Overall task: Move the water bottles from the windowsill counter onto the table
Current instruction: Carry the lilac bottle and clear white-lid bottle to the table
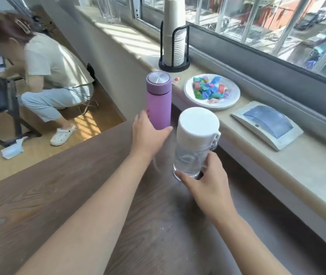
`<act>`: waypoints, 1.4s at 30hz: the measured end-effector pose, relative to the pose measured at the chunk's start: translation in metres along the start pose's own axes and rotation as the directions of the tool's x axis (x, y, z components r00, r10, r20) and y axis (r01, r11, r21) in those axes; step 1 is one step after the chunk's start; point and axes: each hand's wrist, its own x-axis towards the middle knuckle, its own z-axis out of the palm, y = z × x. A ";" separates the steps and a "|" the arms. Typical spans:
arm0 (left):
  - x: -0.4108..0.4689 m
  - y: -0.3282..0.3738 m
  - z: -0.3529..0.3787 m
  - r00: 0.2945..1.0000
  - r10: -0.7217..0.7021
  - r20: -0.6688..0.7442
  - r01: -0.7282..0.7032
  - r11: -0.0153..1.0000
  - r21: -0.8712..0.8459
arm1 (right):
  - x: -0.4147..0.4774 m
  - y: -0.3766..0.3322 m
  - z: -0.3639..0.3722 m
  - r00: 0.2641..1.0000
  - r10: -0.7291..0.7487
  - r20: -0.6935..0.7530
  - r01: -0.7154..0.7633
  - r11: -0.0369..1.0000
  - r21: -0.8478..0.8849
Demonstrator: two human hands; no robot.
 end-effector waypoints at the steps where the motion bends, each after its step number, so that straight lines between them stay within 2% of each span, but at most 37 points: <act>1: 0.003 0.000 0.004 1.000 -0.016 -0.022 0.015 0.999 -0.038 | 0.002 0.001 0.001 1.000 -0.004 0.015 0.003 1.000 0.006; 7: 0.014 -0.005 0.018 0.992 -0.086 -0.094 0.070 0.985 -0.158 | 0.005 0.002 -0.001 1.000 -0.018 0.010 0.018 1.000 0.012; 12: 0.004 -0.007 0.003 0.977 -0.137 -0.166 0.094 0.965 -0.243 | -0.007 -0.007 -0.005 0.998 -0.028 0.047 0.027 0.999 0.023; 18: -0.060 -0.047 -0.079 0.962 -0.127 -0.243 0.046 0.948 -0.314 | -0.054 -0.026 0.020 0.993 -0.009 0.117 0.001 0.998 0.069; 24: -0.157 -0.096 -0.193 0.918 -0.221 -0.330 0.095 0.930 -0.356 | -0.127 -0.064 0.070 0.964 -0.040 0.264 0.011 0.994 0.113; 29: -0.255 -0.133 -0.266 0.836 -0.333 -0.437 0.123 0.888 -0.442 | -0.202 -0.097 0.117 0.923 -0.118 0.367 0.067 0.987 0.148; 34: -0.357 -0.167 -0.325 0.740 -0.427 -0.520 0.194 0.875 -0.443 | -0.274 -0.122 0.152 0.822 -0.177 0.541 0.098 0.980 0.173; 37: -0.415 -0.187 -0.350 0.644 -0.458 -0.613 0.218 0.878 -0.427 | -0.319 -0.131 0.173 0.728 -0.222 0.649 0.136 0.974 0.181; 42: -0.498 -0.211 -0.379 0.439 -0.500 -0.747 0.228 0.866 -0.445 | -0.391 -0.139 0.204 0.573 -0.253 0.779 0.173 0.967 0.187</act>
